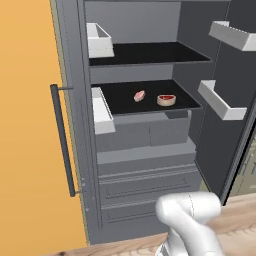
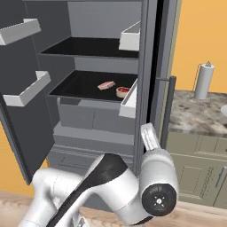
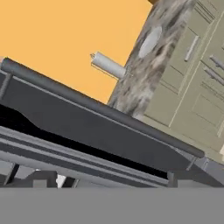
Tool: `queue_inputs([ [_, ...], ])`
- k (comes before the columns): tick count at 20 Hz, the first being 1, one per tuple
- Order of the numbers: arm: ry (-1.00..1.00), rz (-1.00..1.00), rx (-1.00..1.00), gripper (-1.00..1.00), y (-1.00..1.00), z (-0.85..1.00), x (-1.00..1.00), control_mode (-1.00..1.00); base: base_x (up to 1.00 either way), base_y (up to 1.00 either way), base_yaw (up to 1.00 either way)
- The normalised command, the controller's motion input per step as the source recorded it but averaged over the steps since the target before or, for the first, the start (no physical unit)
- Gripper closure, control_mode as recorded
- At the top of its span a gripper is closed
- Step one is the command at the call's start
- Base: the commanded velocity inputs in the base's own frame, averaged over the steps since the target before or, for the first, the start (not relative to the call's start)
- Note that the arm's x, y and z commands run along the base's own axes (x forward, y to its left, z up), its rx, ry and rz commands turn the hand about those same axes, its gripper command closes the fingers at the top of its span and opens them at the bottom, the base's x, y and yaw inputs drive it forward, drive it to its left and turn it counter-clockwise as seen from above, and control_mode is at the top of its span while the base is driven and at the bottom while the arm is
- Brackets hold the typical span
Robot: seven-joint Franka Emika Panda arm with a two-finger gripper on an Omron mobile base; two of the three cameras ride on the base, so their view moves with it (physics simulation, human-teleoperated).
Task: Place the steak on the counter behind the older steak on the same shelf of the fridge to maintain FIFO order. Close the fridge door when finished.
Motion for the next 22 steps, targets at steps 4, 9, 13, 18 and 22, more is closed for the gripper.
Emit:
queue_inputs([
  [4, -0.13, 0.16, 0.24, -1.0, -0.53, -0.28, 0.9, -1.0, 0.0, 0.0, 0.0],
  [9, -0.13, 0.22, 0.22, -1.0, -0.54, -0.28, 0.75, -1.0, 0.0, 0.0, 0.0],
  [13, 0.0, 0.16, 0.14, -1.0, -0.35, -0.37, 0.67, -1.0, 0.0, 0.0, 0.0],
  [18, 0.0, 0.14, 0.11, -1.0, -0.4, -0.22, 0.61, -1.0, 0.0, 0.0, 0.0],
  [22, 0.0, 0.15, 0.08, -1.0, -0.36, -0.18, 0.65, -1.0, 0.0, 0.0, 0.0],
])
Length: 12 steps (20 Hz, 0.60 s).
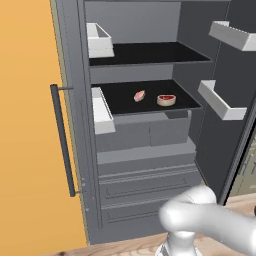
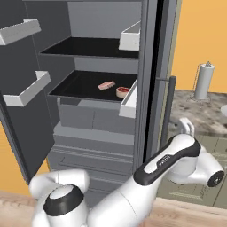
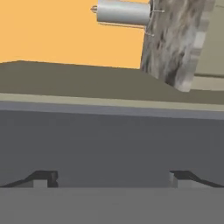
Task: Place the steak on the counter behind the older steak on the same shelf of the fridge to maintain FIFO order. Close the fridge door when finished.
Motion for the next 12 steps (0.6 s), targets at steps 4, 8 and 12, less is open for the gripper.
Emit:
queue_inputs([
  [4, 0.0, 0.14, 0.09, -1.0, -0.3, -0.26, 0.63, -1.0, 0.0, 0.0, 0.0],
  [8, -0.01, 0.16, 0.1, -1.0, -0.06, -0.21, 0.52, -1.0, 0.0, 0.0, 0.0],
  [12, -0.01, 0.18, 0.08, -1.0, 0.03, -0.08, 0.36, -1.0, 0.0, 0.0, 0.0],
])
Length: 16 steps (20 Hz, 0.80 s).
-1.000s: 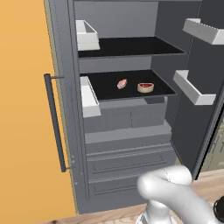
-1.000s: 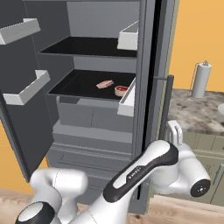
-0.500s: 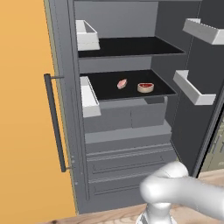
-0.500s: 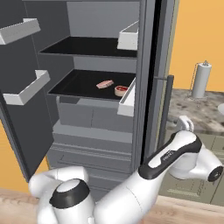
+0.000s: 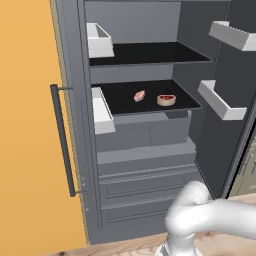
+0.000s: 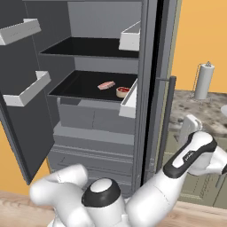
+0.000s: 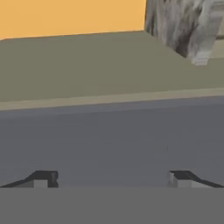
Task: Place the steak on the counter behind the older steak on the same shelf of the fridge to maintain FIFO order. Close the fridge door when finished.
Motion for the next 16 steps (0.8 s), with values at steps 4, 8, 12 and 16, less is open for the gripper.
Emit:
queue_inputs([
  [4, 0.0, 0.15, 0.03, -1.0, 0.33, -0.02, 0.42, -1.0, 0.0, 0.0, 0.0],
  [8, 0.0, 0.14, 0.01, -1.0, 0.41, 0.0, 0.33, -1.0, 0.0, 0.0, 0.0],
  [12, 0.0, 0.1, 0.0, -1.0, 0.49, 0.0, 0.02, -1.0, 0.0, 0.0, 0.0],
  [16, 0.0, 0.04, 0.0, -1.0, 0.61, 0.0, -0.05, -1.0, 0.0, 0.0, 0.0],
])
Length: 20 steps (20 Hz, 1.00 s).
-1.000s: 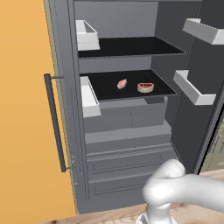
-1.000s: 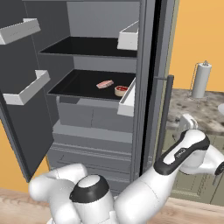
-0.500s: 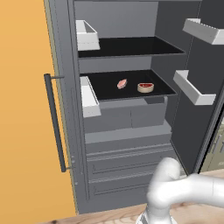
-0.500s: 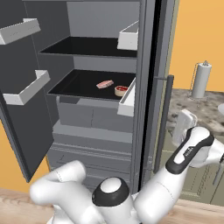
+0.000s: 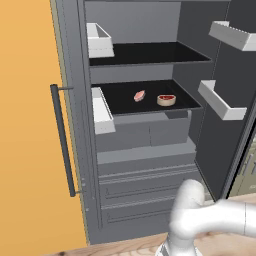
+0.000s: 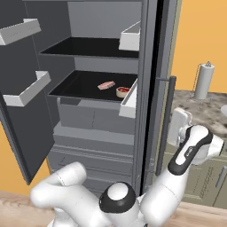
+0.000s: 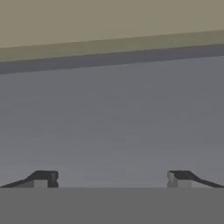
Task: Place the steak on the counter behind the older steak on the same shelf of the fridge to maintain FIFO order. Close the fridge door when finished.
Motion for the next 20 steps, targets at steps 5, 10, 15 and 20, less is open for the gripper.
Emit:
queue_inputs([
  [5, 0.02, 0.0, 0.0, -1.0, 0.89, 0.0, -0.06, -1.0, 0.0, 0.0, 0.0],
  [10, 0.02, -0.01, -0.02, -1.0, 1.0, 0.0, 0.0, -1.0, 0.0, 0.0, 0.0],
  [15, 0.0, -0.05, 0.0, -1.0, 1.0, 0.0, 0.08, -1.0, 0.0, 0.0, 0.0],
  [20, 0.0, -0.11, 0.0, -1.0, 0.96, 0.0, 0.28, -1.0, 0.0, 0.0, 0.0],
])
